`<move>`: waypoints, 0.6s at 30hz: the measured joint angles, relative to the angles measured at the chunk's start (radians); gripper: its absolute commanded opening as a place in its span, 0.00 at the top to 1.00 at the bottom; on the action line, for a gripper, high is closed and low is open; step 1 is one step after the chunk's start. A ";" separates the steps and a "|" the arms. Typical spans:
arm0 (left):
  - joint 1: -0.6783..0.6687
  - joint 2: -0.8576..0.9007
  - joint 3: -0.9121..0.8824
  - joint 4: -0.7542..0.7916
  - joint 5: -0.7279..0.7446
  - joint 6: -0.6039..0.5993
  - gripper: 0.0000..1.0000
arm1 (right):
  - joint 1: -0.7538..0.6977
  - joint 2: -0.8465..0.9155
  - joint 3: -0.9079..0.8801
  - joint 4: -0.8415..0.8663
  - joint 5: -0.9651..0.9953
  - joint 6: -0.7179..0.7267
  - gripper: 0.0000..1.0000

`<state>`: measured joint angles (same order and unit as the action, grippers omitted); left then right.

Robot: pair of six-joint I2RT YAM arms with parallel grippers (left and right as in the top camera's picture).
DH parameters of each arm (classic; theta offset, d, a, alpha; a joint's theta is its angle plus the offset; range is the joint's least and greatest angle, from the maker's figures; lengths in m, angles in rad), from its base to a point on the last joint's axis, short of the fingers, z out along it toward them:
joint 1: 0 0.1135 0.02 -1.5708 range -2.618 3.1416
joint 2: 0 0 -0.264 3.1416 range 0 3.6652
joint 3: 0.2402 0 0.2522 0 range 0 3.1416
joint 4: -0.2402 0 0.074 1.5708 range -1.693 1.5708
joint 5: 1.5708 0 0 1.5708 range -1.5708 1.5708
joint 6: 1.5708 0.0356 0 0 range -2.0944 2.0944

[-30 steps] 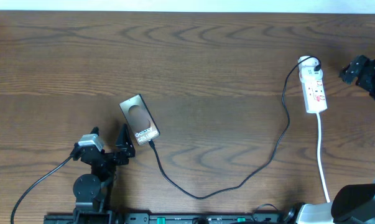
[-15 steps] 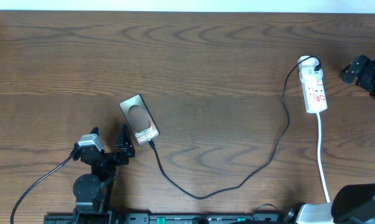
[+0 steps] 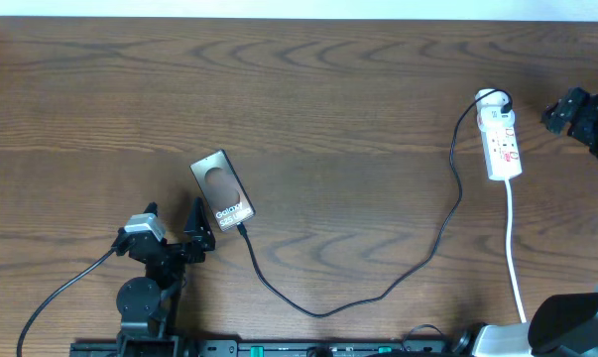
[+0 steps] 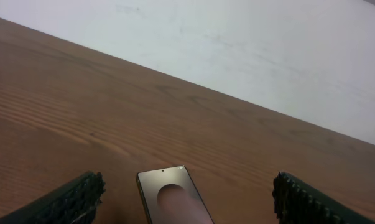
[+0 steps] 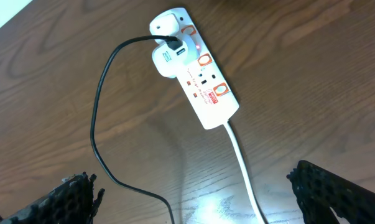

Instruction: Plug charger to phone and switch on socket

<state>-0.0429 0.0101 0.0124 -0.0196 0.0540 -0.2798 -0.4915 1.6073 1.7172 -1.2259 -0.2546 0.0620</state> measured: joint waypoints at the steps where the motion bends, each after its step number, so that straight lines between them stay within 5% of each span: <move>1: 0.000 0.000 0.000 0.000 0.000 0.000 0.11 | 0.000 0.000 0.000 0.000 0.000 0.000 0.01; 18: 0.000 0.000 0.000 0.000 0.000 0.000 0.11 | 0.000 0.000 0.000 0.003 0.104 -0.005 0.01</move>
<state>-0.0429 0.0101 0.0124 -0.0196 0.0536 -0.2802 -0.4915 1.6073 1.7172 -1.2228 -0.1505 0.0566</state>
